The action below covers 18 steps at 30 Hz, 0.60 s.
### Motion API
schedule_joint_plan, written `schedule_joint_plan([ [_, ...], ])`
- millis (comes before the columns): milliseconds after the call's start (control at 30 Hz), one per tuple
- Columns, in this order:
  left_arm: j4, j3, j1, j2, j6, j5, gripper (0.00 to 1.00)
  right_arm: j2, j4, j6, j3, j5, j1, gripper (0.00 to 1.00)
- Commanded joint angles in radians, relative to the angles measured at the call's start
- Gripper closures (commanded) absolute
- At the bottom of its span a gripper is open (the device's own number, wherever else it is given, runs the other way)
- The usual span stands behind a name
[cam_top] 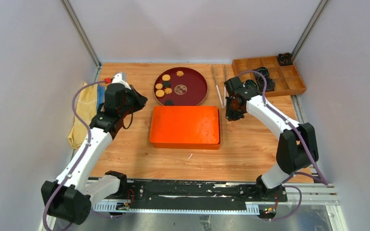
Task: Pack the cookies
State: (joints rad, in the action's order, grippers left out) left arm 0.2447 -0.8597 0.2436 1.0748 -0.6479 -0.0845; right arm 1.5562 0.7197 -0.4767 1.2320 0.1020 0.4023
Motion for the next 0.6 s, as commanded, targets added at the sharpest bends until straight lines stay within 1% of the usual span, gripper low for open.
schedule_joint_plan([
  [0,0.32,-0.063,-0.016,0.003,0.075,0.316,1.0,0.057,0.025,0.003,-0.024,0.056,-0.016,1.0],
  [67,0.318,-0.025,-0.03,0.047,0.069,0.308,1.0,0.083,0.013,0.008,-0.031,0.044,-0.016,1.0],
  [200,0.248,0.061,-0.032,0.158,0.049,0.306,1.0,0.117,-0.013,0.017,-0.051,0.031,-0.02,1.0],
  [333,0.188,0.093,-0.032,0.275,0.06,0.291,1.0,0.145,-0.062,0.028,-0.08,-0.032,-0.035,1.0],
  [400,0.139,0.111,-0.032,0.307,0.058,0.233,1.0,0.164,-0.086,0.034,-0.093,-0.077,-0.041,1.0],
  [467,0.086,0.128,-0.031,0.328,0.036,0.163,1.0,0.176,-0.123,0.043,-0.106,-0.173,-0.043,1.0],
  [567,0.019,0.144,-0.026,0.349,0.015,0.105,1.0,0.177,-0.181,0.049,-0.125,-0.303,-0.041,1.0],
])
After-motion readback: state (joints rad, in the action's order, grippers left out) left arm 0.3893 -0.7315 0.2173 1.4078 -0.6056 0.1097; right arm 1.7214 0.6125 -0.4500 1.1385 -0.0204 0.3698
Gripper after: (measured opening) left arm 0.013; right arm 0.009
